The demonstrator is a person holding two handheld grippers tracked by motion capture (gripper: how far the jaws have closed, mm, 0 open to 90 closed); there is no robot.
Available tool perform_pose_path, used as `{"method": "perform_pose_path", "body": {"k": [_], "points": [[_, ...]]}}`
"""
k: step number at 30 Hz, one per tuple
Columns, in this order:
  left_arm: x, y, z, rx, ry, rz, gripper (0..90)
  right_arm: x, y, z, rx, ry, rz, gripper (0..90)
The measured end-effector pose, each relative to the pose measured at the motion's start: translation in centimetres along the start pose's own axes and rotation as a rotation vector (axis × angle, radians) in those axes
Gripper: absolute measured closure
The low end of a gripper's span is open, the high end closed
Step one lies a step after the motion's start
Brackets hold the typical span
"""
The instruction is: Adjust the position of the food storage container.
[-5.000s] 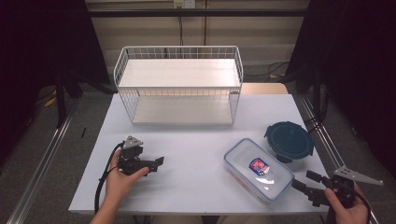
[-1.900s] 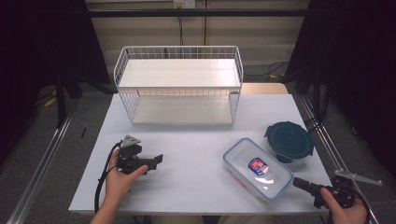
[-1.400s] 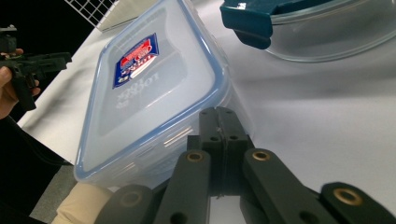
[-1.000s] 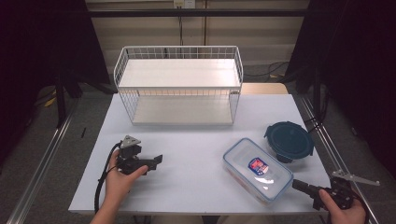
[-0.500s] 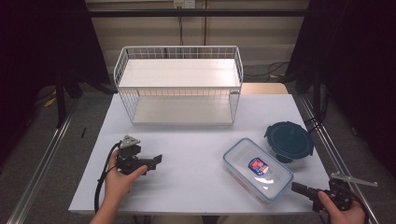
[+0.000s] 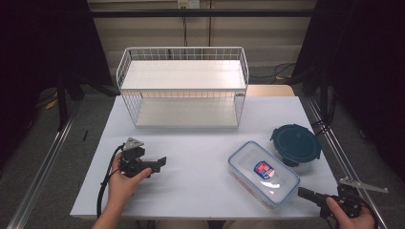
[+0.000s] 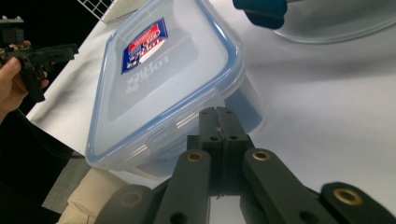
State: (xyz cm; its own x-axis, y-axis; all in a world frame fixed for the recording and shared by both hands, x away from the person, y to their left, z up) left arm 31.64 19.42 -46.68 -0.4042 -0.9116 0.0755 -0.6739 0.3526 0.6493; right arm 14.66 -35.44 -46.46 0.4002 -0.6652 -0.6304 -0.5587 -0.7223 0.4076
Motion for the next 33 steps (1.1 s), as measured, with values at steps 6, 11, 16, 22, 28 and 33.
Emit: {"method": "perform_pose_path", "body": {"k": [6,11,16,22,28,33], "points": [[0.2,-0.1,-0.1,-0.001,-0.008,0.002,5.6,-0.1,-0.1,0.0,0.000,0.002,0.009,90.0],[0.2,0.0,-0.1,0.005,0.008,0.003,5.6,0.1,-1.0,-0.3,0.006,0.007,0.007,90.0],[0.3,0.0,-0.1,0.002,0.009,0.004,5.5,0.0,-1.8,-0.9,0.012,0.018,0.023,90.0],[0.2,0.1,-0.1,0.005,0.023,0.014,5.6,0.4,-2.6,-1.5,0.029,0.021,0.040,90.0],[0.2,0.2,-0.2,0.004,0.024,0.019,5.6,0.2,-3.4,-2.1,0.035,0.030,0.058,90.0],[0.2,0.1,-0.2,0.003,0.044,0.030,5.6,0.1,-4.0,-2.5,0.031,0.046,0.066,90.0]]}}
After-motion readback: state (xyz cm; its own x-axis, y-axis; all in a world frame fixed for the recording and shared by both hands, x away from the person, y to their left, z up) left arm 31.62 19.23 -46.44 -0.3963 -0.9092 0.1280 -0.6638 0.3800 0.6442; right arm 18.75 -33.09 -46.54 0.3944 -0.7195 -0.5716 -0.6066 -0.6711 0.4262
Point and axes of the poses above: each handheld gripper's, and its own axes: y roughly backward along the jaws, z roughly out of its underside, x roughly to its right, the point moved 1 cm from there along -y, roughly forward along the jaws, and after that the axes turned 11 degrees about -z, right-handed, at the moved point
